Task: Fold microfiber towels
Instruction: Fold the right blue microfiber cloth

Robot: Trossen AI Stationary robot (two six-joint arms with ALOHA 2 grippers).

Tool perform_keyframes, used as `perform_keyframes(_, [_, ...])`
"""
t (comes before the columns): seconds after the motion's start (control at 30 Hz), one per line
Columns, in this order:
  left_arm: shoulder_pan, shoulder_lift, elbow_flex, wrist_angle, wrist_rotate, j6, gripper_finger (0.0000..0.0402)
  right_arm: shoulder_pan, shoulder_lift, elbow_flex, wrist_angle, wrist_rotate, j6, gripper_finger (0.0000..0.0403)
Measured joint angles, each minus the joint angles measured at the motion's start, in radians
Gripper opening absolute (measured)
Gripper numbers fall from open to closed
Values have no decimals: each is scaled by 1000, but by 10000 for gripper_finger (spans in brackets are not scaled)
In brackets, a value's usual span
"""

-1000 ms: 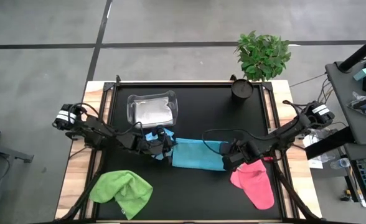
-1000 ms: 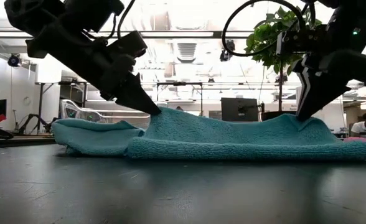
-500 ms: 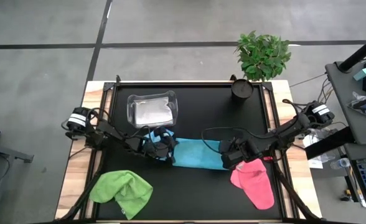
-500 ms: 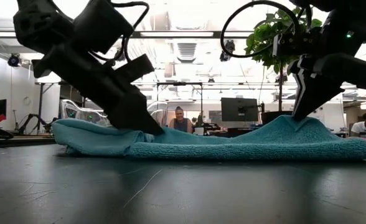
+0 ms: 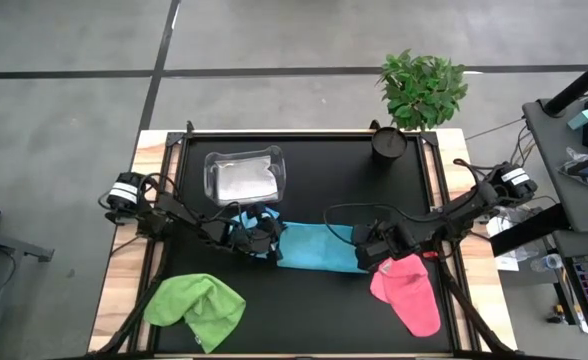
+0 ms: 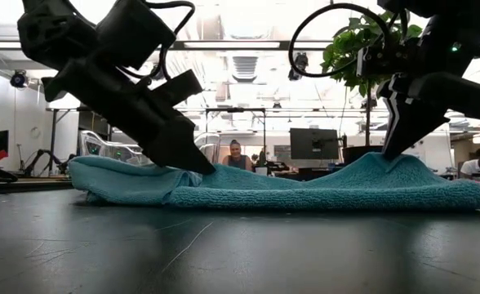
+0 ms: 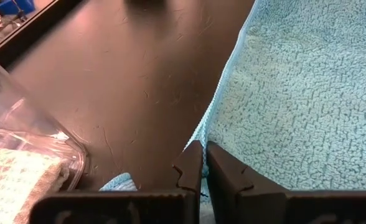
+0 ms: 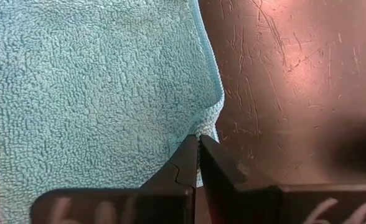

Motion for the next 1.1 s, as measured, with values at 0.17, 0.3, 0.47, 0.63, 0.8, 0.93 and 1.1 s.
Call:
perform_keyframes(0.17, [0,-1,0,0,0,0,55,0,0,0,0,0,-2,24])
perform_keyframes(0.3, [0,-17,0,-1,0,26,95,-5,-3,0,-1,-3,11,57])
perform_keyframes(0.47, [-16,-100,5,-2,1,100,115,-6,-36,41,-59,-3,23,101])
perform_keyframes(0.63, [-54,-231,3,-29,36,127,116,-2,-97,97,-70,-82,58,127])
perform_keyframes(0.8, [-153,-274,-2,-26,75,80,116,48,-110,91,105,-195,90,120])
perform_keyframes(0.93, [-211,-219,-2,-16,59,2,116,83,-61,77,233,-187,99,94])
perform_keyframes(1.1, [-224,-105,18,27,58,-29,116,95,43,75,261,-187,114,51])
